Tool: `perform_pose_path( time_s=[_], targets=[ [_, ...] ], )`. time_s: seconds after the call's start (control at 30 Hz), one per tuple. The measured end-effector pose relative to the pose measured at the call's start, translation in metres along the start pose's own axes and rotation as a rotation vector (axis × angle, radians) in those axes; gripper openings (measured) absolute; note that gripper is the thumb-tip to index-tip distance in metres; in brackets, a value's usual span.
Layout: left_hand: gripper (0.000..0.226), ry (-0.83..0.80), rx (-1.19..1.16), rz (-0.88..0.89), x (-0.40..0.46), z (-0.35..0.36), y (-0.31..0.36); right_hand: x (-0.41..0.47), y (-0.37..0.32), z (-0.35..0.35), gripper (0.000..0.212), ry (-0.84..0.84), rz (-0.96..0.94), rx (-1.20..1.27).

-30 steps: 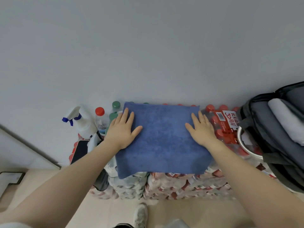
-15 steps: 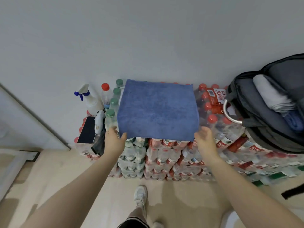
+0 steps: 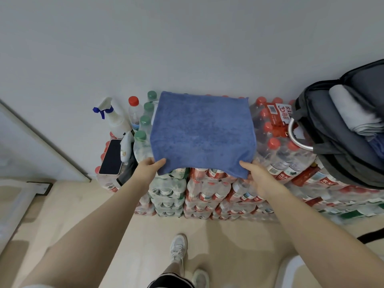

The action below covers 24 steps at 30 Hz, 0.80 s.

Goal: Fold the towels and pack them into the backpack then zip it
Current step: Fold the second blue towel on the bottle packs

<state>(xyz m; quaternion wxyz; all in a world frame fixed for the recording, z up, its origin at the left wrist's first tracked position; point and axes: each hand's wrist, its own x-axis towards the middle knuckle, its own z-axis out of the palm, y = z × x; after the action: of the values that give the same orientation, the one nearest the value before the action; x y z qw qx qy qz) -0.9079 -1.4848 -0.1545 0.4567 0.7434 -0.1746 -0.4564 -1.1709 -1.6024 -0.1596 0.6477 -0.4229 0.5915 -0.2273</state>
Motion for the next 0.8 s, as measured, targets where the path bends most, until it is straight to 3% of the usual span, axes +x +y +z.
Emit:
perform_pose_path(
  time_s=[0.23, 0.43, 0.57, 0.7, 0.8],
  targets=[
    [0.008, -0.072, -0.332, -0.063, -0.01, -0.015, -0.013, -0.004, -0.002, 0.01, 0.04, -0.066, 0.006, -0.013],
    [0.014, 0.002, -0.358, 0.025, -0.032, -0.016, -0.013, -0.021, 0.007, 0.001, 0.02, 0.042, 0.082, 0.187],
    [0.015, 0.111, -0.376, 0.116, -0.047, -0.01, -0.012, -0.04, 0.009, -0.01, 0.01, 0.133, -0.095, 0.198],
    [0.008, 0.152, -0.507, 0.171, -0.057, -0.01, 0.0, -0.057, -0.004, -0.015, 0.023, 0.132, -0.326, 0.196],
    [0.016, 0.151, -0.59, 0.247, -0.061, -0.015, 0.019, -0.064, -0.02, -0.014, 0.027, 0.067, -0.46, 0.202]
  ],
)
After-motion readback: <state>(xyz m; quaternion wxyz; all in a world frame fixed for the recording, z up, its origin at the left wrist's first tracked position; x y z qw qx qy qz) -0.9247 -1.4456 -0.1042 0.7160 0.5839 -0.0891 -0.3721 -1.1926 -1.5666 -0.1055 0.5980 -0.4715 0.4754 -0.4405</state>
